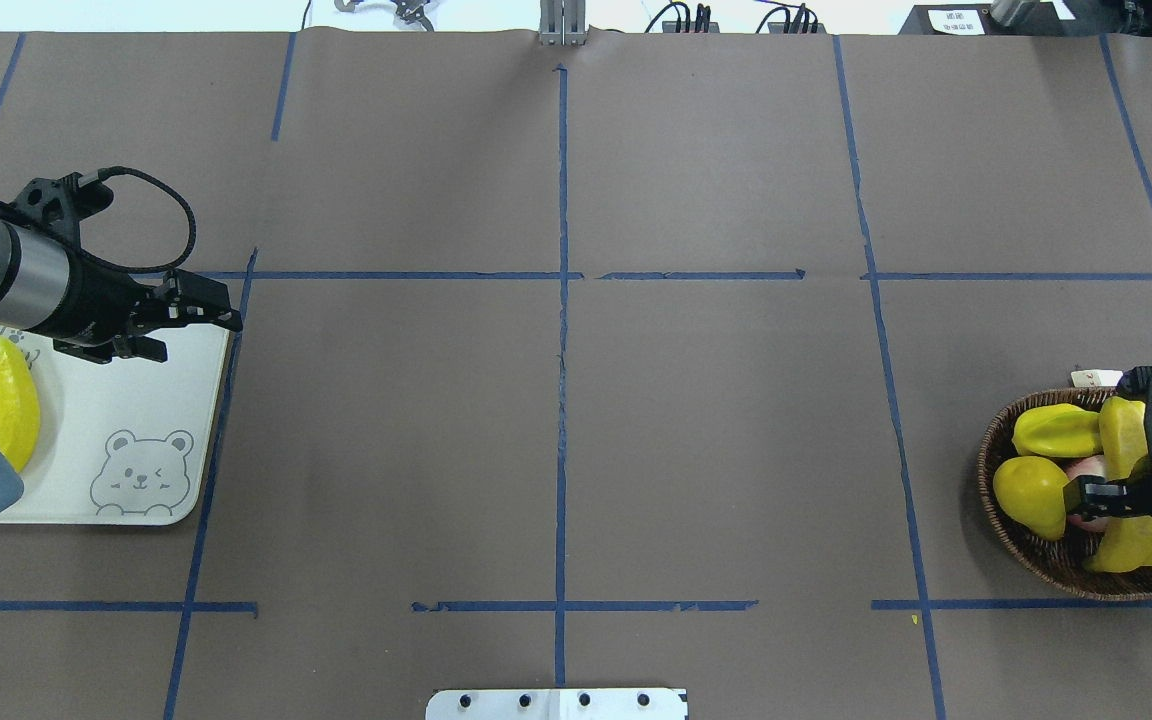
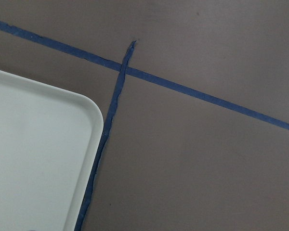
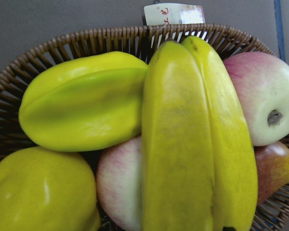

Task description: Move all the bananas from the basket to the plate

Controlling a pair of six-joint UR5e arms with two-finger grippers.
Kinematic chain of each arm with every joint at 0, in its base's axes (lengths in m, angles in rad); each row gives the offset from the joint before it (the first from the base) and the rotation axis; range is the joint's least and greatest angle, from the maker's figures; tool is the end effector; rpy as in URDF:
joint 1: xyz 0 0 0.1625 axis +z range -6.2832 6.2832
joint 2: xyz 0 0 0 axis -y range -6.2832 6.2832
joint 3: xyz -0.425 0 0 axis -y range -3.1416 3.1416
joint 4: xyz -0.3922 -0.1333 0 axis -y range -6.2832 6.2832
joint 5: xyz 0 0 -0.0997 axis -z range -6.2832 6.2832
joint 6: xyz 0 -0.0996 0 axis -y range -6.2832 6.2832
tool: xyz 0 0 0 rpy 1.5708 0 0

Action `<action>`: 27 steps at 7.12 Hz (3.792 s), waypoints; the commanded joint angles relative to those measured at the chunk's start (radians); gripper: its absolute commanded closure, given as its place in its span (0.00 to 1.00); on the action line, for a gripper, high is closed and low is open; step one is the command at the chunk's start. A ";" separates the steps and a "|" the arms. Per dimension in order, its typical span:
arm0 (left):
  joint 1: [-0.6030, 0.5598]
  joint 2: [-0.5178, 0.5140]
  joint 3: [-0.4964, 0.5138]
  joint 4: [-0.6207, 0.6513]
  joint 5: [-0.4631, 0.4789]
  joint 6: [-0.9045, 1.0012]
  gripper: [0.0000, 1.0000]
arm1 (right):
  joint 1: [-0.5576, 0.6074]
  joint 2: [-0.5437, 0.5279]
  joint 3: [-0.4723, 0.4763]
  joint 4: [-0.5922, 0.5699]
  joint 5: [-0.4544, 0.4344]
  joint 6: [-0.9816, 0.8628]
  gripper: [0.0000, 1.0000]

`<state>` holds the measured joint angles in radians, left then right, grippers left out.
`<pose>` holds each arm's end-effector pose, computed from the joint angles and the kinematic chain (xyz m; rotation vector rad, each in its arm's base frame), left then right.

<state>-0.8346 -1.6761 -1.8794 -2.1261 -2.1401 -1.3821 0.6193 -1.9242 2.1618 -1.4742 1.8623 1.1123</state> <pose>0.2964 -0.4457 0.3927 0.0047 1.0787 -0.3068 -0.2320 -0.2940 0.5263 -0.0776 -0.4332 0.1095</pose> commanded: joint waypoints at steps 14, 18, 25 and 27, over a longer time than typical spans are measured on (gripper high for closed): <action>0.063 -0.236 -0.007 -0.015 -0.007 -0.116 0.00 | 0.194 0.697 0.023 -0.153 0.456 -0.218 0.99; 0.176 -0.324 0.005 -0.265 0.049 -0.331 0.01 | -0.085 0.841 -0.029 0.014 0.165 0.006 0.99; 0.319 -0.425 0.029 -0.268 0.206 -0.368 0.09 | -0.207 0.906 -0.099 0.155 0.048 0.109 0.99; 0.319 -0.419 0.028 -0.268 0.200 -0.365 0.97 | -0.207 0.904 -0.099 0.155 0.048 0.107 0.97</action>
<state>-0.5160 -2.1003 -1.8508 -2.3945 -1.9372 -1.7494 0.4135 -1.0205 2.0631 -1.3192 1.9100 1.2207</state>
